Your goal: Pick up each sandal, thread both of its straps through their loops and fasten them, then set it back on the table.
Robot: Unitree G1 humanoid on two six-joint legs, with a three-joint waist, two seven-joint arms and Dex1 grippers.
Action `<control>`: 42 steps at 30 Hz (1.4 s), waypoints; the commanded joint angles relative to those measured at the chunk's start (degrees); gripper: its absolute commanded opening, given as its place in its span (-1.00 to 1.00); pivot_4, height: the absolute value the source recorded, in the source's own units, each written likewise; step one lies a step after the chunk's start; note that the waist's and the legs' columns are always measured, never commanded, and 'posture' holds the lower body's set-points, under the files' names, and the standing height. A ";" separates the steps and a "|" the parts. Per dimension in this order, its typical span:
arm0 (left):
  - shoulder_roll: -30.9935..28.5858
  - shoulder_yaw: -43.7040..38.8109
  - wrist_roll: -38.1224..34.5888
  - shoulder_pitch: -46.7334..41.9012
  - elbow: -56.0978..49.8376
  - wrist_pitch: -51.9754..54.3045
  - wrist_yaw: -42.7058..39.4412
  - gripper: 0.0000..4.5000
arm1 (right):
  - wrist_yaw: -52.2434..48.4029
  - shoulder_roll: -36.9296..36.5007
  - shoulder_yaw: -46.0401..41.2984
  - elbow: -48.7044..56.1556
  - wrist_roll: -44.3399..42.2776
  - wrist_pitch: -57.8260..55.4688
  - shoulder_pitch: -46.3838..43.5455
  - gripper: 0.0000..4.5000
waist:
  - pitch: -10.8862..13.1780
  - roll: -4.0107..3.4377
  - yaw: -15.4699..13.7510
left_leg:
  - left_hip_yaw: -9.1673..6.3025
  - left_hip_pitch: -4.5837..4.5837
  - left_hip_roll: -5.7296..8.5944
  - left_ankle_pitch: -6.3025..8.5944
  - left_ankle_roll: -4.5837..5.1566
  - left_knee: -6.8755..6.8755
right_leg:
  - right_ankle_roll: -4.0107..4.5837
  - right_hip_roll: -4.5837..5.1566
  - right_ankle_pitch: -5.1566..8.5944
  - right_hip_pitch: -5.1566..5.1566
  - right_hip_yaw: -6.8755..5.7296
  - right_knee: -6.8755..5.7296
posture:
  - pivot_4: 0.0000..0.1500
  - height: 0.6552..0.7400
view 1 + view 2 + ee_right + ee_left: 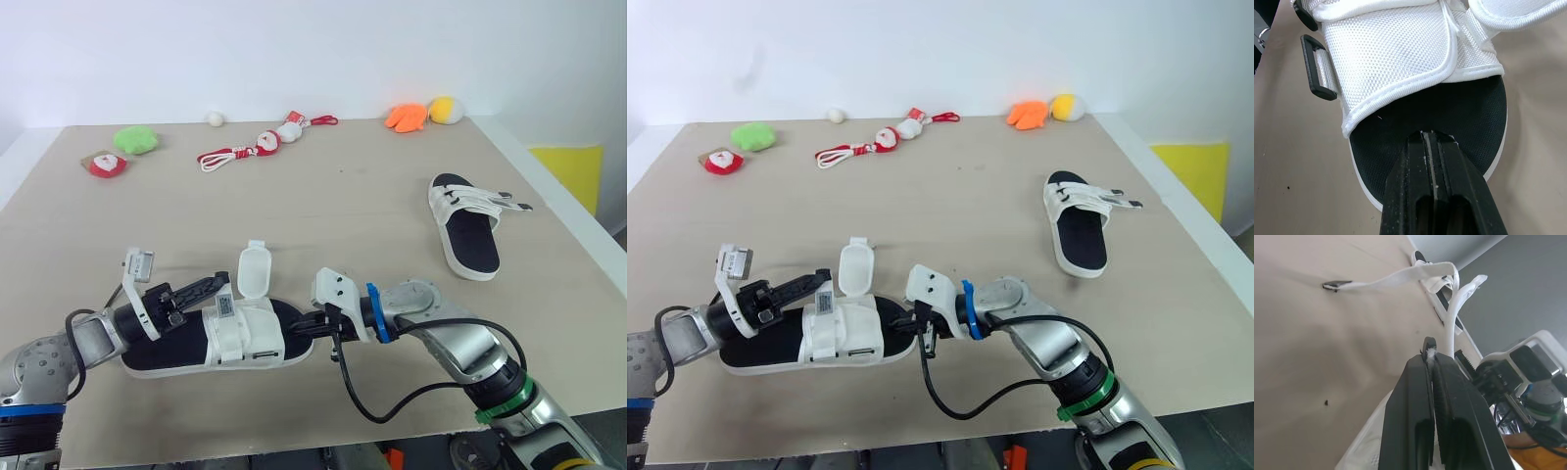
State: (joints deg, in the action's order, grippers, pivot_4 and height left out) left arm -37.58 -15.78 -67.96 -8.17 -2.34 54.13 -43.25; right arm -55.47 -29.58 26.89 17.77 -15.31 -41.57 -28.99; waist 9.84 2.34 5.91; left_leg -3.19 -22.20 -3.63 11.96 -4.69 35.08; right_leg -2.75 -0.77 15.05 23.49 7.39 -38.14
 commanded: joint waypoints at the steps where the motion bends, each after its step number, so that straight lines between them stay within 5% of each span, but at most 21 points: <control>1: -0.25 -0.47 2.60 0.58 0.63 -0.33 -1.18 -0.98 | 1.40 -0.24 1.73 -1.70 1.77 -1.59 1.13 -1.00 | 0.00 0.00 0.00 | 0.00 0.00 0.00 0.00 0.00 0.00 | 0.00 0.00 0.00 0.00 0.00 0.00 | 1.00 1.00; 12: -0.80 1.82 10.51 1.30 0.80 -1.65 -4.17 -0.98 | 1.73 0.12 1.88 -1.97 1.64 -1.48 1.02 -1.00 | 0.00 -0.01 0.05 | 0.00 0.03 0.00 0.00 0.00 0.00 | 0.00 0.00 0.00 0.00 0.00 0.00 | 1.00 1.00; 21: -1.81 1.69 15.49 1.52 2.65 -4.16 -6.03 0.19 | 1.73 0.56 1.95 -2.63 1.79 -1.05 0.78 -1.00 | -0.21 -0.39 0.05 | -0.01 0.14 0.00 -0.05 0.07 0.00 | -0.05 0.00 -0.04 -0.06 0.00 0.00 | 1.00 1.00; 22: -2.00 1.09 15.83 0.75 3.63 -4.58 -5.98 0.44 | 1.76 0.60 1.94 -2.69 1.80 -1.04 0.76 -1.00 | -0.22 -0.41 0.05 | -0.02 0.17 0.01 -0.06 0.10 0.00 | -0.08 0.00 -0.06 -0.06 0.00 0.00 | 1.00 1.00; 23: -2.22 0.50 15.95 -0.15 4.67 -4.88 -5.94 0.43 | 1.79 0.64 1.95 -2.76 1.80 -1.03 0.73 -1.00 | -0.25 -0.46 0.05 | -0.04 0.19 0.02 -0.07 0.10 0.00 | -0.09 0.00 -0.06 -0.05 0.00 0.00 | 1.00 1.00; 26: -3.08 -0.63 15.53 -2.63 6.35 -4.80 -6.15 0.97 | 1.84 0.71 2.00 -2.97 1.80 -0.96 0.62 -1.00 | -0.24 -0.51 0.02 | -0.11 0.21 0.06 -0.12 0.19 0.00 | -0.09 0.00 -0.06 -0.06 -0.02 0.00 | 1.00 1.00; 42: -5.80 -3.94 13.08 -1.99 1.91 -2.14 -6.17 0.97 | 3.13 0.57 2.01 -3.13 1.96 -1.60 0.76 -1.00 | -0.16 -0.36 0.18 | -0.11 0.07 0.06 -0.10 0.15 -0.24 | -0.07 0.00 -0.05 0.12 -0.01 0.01 | 1.00 1.00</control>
State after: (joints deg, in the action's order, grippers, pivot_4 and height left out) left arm -42.44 -16.74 -55.03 -10.65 0.13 51.80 -49.79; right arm -53.71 -27.81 28.45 16.68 -15.32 -41.24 -29.23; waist 9.68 1.97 6.09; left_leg -3.30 -22.14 -3.57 11.86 -4.54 34.85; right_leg -2.82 -0.78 15.01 23.63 7.38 -38.13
